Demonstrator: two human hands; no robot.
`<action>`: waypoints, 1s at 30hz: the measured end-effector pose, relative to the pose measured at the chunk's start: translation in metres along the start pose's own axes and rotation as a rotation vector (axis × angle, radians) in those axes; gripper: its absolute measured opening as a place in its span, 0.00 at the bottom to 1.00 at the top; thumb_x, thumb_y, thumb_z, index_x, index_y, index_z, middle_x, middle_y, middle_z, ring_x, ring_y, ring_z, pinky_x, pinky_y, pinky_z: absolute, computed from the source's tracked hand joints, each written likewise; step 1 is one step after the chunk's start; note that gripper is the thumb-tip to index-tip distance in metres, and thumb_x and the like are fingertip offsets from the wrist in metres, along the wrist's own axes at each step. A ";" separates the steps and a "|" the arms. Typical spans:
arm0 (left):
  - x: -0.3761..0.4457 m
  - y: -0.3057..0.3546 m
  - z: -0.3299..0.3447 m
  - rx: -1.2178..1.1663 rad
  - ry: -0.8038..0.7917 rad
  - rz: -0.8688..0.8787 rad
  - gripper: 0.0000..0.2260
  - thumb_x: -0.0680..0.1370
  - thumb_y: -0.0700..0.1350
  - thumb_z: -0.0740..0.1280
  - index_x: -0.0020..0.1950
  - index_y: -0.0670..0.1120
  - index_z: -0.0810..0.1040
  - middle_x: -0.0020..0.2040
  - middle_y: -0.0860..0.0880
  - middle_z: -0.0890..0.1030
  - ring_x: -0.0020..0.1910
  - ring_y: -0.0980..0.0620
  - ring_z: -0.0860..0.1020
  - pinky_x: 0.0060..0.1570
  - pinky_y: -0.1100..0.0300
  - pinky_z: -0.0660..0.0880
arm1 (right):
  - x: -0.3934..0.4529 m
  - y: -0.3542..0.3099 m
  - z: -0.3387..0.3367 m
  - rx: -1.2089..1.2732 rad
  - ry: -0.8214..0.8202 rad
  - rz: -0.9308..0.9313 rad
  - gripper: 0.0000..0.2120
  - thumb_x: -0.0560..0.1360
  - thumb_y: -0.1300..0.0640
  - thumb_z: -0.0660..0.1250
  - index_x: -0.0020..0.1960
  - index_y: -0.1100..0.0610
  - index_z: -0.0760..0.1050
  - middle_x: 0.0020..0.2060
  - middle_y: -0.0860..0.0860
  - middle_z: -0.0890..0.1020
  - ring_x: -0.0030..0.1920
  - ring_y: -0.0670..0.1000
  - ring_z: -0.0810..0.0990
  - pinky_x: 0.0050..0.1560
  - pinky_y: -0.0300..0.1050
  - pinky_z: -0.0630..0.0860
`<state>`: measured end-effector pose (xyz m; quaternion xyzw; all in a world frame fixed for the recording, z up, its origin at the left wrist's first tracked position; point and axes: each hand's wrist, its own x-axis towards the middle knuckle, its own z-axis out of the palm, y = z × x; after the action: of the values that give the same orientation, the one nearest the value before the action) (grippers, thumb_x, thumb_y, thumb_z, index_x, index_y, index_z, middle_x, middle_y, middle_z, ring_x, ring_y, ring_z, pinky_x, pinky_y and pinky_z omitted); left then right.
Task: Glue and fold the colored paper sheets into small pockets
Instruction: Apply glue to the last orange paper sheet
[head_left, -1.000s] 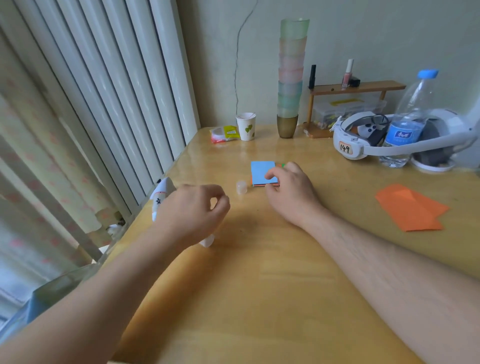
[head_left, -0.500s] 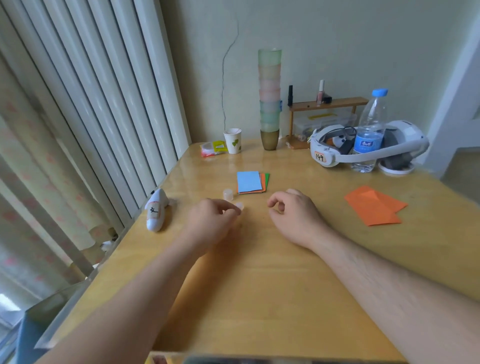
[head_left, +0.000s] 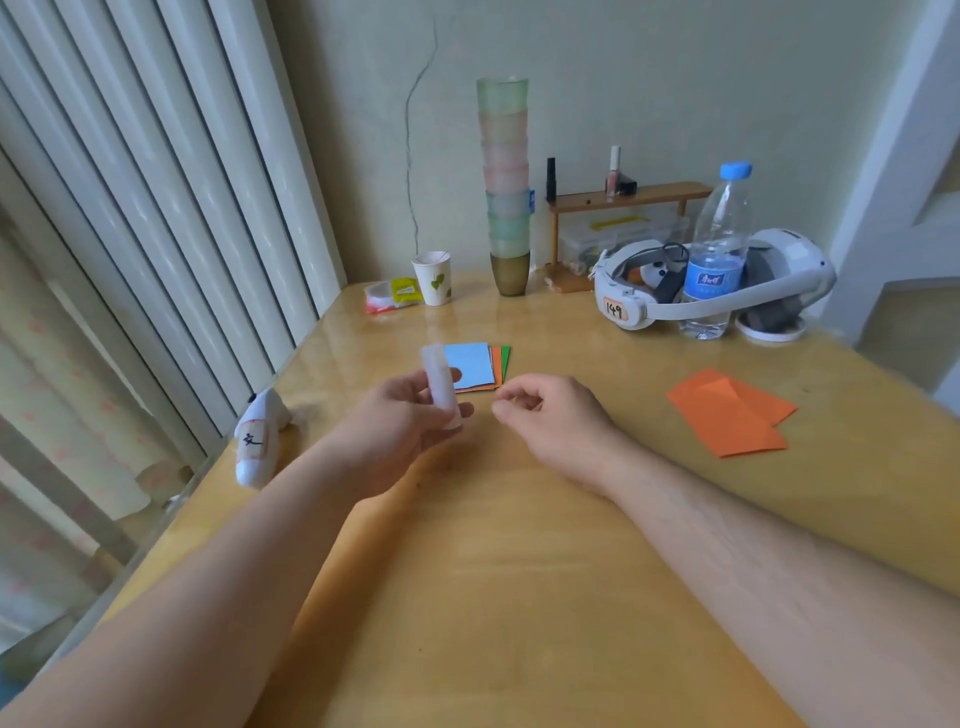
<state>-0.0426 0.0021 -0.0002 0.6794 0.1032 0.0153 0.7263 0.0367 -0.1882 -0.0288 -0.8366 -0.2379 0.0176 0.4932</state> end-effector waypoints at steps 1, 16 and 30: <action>0.005 -0.003 0.002 0.149 0.042 0.078 0.14 0.79 0.35 0.70 0.64 0.46 0.80 0.58 0.42 0.82 0.56 0.51 0.84 0.63 0.48 0.79 | 0.001 -0.004 0.003 0.038 -0.003 -0.001 0.06 0.78 0.48 0.71 0.52 0.48 0.84 0.41 0.44 0.83 0.43 0.45 0.80 0.45 0.41 0.76; 0.023 -0.027 0.019 0.914 0.364 0.307 0.17 0.76 0.54 0.75 0.62 0.54 0.78 0.49 0.56 0.82 0.48 0.55 0.81 0.49 0.57 0.77 | -0.001 -0.005 -0.009 -0.357 -0.038 -0.030 0.09 0.77 0.49 0.72 0.56 0.48 0.85 0.45 0.43 0.80 0.48 0.47 0.78 0.50 0.40 0.72; -0.007 -0.010 0.122 0.812 0.069 0.612 0.15 0.75 0.43 0.71 0.58 0.58 0.73 0.44 0.56 0.74 0.45 0.57 0.74 0.45 0.58 0.72 | -0.009 0.075 -0.166 -0.714 0.067 0.583 0.48 0.64 0.21 0.67 0.77 0.46 0.67 0.75 0.58 0.68 0.73 0.66 0.65 0.71 0.62 0.70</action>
<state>-0.0295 -0.1196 -0.0023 0.9051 -0.0789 0.2086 0.3619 0.1007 -0.3574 -0.0081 -0.9862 0.0321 0.0453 0.1560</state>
